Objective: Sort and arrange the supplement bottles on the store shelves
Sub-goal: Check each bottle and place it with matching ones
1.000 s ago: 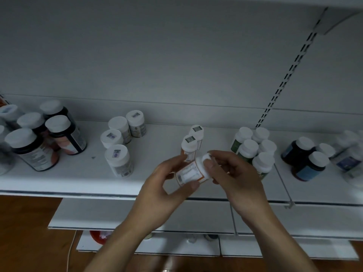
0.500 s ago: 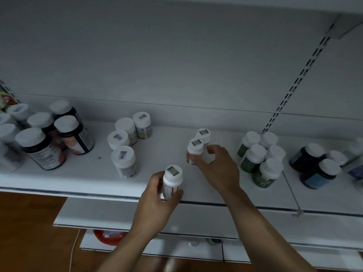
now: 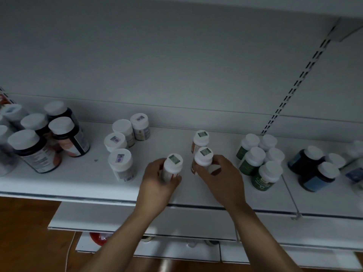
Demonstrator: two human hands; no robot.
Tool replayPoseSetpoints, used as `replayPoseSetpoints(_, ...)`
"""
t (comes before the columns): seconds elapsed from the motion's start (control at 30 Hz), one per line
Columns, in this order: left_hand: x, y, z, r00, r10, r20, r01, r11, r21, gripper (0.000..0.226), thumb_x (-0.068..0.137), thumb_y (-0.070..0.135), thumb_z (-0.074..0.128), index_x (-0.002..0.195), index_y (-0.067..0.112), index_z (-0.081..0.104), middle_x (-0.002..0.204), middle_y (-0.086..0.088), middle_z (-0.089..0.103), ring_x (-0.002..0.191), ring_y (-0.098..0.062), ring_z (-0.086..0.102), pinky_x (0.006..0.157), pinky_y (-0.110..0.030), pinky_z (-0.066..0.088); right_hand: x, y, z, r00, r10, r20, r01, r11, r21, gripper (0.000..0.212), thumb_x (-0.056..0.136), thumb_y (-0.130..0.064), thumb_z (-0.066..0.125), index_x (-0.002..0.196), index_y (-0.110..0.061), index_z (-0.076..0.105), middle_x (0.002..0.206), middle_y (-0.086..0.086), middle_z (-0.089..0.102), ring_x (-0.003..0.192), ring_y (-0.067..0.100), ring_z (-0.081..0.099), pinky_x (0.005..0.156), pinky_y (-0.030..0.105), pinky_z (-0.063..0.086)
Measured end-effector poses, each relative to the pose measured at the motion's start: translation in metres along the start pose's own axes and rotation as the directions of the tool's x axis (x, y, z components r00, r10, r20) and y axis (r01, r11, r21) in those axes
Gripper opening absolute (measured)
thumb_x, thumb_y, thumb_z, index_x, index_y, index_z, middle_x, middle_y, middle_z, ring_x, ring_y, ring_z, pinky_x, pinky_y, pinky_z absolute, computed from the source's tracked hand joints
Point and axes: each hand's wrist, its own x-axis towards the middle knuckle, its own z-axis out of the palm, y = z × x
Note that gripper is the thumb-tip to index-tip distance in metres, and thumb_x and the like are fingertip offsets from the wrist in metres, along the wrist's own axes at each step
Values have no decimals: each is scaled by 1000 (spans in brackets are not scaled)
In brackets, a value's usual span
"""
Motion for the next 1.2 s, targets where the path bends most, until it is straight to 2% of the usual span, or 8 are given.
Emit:
replayPoseSetpoints(0.1,35,8,13,999,25,25,-25,1000,1,38,80,11,77,105,31,57,106,9,61,98,-12,59,76,-15,43,-12,3,-9,1000,12,-3,-12,999,41,31,78,-52,72,101,-43,53,92,-23,58,73,-6,57,64,15,39)
replayPoseSetpoints(0.4,83,1,30,993,43,106,-37,998,-58,48,82,5,74,119,23,49,122,0,58,119,-23,56,96,-28,43,-26,6,-24,997,71,37,-75,991,109,31,78,-49,74,104,-40,58,84,-17,61,74,-8,55,56,8,37)
replayPoseSetpoints(0.53,36,6,16,996,-78,48,82,992,-99,63,87,11,71,142,20,41,139,5,49,125,-13,49,98,-23,39,-29,3,-26,996,67,55,-74,987,144,32,78,-46,75,104,-40,58,85,-16,61,73,-8,55,58,4,38)
replayPoseSetpoints(0.63,-13,7,5,985,76,158,-61,993,-97,58,84,9,73,129,36,47,129,18,55,119,1,53,99,-20,46,-33,-3,-27,995,48,85,-63,981,184,31,77,-46,76,102,-43,58,85,-15,63,73,-5,57,59,5,40)
replayPoseSetpoints(0.77,-40,17,4,939,178,294,-163,984,-73,77,79,18,80,131,57,39,133,31,49,121,10,48,95,-21,49,-47,-23,-26,993,-87,79,64,963,262,38,75,-33,81,109,-38,63,92,-20,65,76,0,61,60,10,44)
replayPoseSetpoints(0.9,-44,42,-4,929,326,177,-301,941,-155,66,77,-4,75,126,35,54,123,17,62,117,-6,58,95,-42,53,-64,-45,-33,942,-333,-35,329,898,292,42,72,-31,81,110,-39,63,105,-15,64,85,11,64,64,17,48)
replayPoseSetpoints(1.0,-44,53,-10,900,402,168,-363,905,-222,64,77,-5,73,127,30,54,124,12,62,120,-15,58,96,-45,52,-68,-53,-40,889,-443,-112,457,850,263,42,71,-39,76,111,-32,65,106,-14,63,83,12,63,65,17,47)
replayPoseSetpoints(1.2,-47,56,-8,890,431,149,-396,893,-213,53,78,12,73,127,24,56,124,9,62,119,-15,57,93,-42,53,-68,-48,-43,905,-408,-118,423,837,347,41,70,-41,74,109,-37,64,104,-14,65,85,11,63,65,15,47)
